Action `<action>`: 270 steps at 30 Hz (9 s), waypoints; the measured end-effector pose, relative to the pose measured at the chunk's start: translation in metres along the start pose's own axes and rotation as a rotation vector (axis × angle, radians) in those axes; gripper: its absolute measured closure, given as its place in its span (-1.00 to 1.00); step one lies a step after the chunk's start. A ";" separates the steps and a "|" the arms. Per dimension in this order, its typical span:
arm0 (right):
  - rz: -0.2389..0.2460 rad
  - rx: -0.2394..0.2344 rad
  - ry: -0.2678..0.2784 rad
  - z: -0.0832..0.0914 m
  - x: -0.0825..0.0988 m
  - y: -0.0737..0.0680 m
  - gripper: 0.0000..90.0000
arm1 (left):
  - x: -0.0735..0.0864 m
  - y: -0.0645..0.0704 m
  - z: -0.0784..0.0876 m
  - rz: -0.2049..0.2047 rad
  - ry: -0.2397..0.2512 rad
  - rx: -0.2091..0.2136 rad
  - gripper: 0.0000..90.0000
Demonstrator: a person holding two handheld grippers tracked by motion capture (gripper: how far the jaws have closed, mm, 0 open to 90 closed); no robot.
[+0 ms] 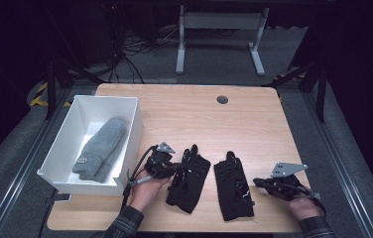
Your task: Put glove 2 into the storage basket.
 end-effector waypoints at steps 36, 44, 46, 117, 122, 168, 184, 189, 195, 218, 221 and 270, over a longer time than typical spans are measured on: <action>0.004 -0.172 -0.007 -0.048 -0.022 -0.032 0.99 | -0.040 0.017 -0.008 0.083 0.124 0.156 0.96; -0.010 -0.174 -0.002 -0.054 -0.024 -0.029 0.99 | -0.048 0.032 -0.016 0.087 0.130 0.217 0.96; -0.011 -0.176 -0.002 -0.056 -0.026 -0.030 0.99 | -0.049 0.035 -0.019 0.073 0.124 0.221 0.96; -0.044 0.156 0.058 -0.046 -0.012 0.042 -0.56 | 0.006 0.051 -0.039 -0.203 -0.206 0.114 1.00; -0.043 0.156 0.058 -0.046 -0.012 0.042 -0.57 | 0.009 0.038 -0.024 -0.208 -0.208 0.078 1.00; -0.038 0.151 0.057 -0.046 -0.012 0.042 -0.59 | -0.011 0.007 -0.064 -0.349 -0.214 0.064 -0.74; -0.038 0.151 0.057 -0.046 -0.011 0.042 -0.59 | -0.011 0.023 -0.056 -0.352 -0.284 0.144 0.41; -0.038 0.151 0.056 -0.046 -0.012 0.042 -0.59 | -0.012 0.026 -0.054 -0.321 -0.300 0.145 0.48; -0.038 0.151 0.056 -0.046 -0.012 0.042 -0.59 | -0.021 0.029 -0.046 -0.252 -0.265 0.152 0.47; -0.040 0.152 0.055 -0.046 -0.012 0.042 -0.59 | -0.111 0.038 0.035 -0.176 -0.114 0.070 0.46; -0.040 0.152 0.055 -0.046 -0.012 0.042 -0.59 | -0.118 0.037 0.043 -0.169 -0.097 0.066 0.46; -0.039 0.138 0.058 -0.046 -0.011 0.042 -0.60 | -0.083 -0.135 0.203 0.145 0.033 -0.401 0.46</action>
Point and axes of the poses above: each handheld gripper's, and its own axes: z roughly backward along the jaws, x roughly out of its underside, y roughly to its right, the point moved 7 cm from there along -z, roughly forward along the jaws, and after that the axes turned 15 degrees about y, right-handed, at the moved point
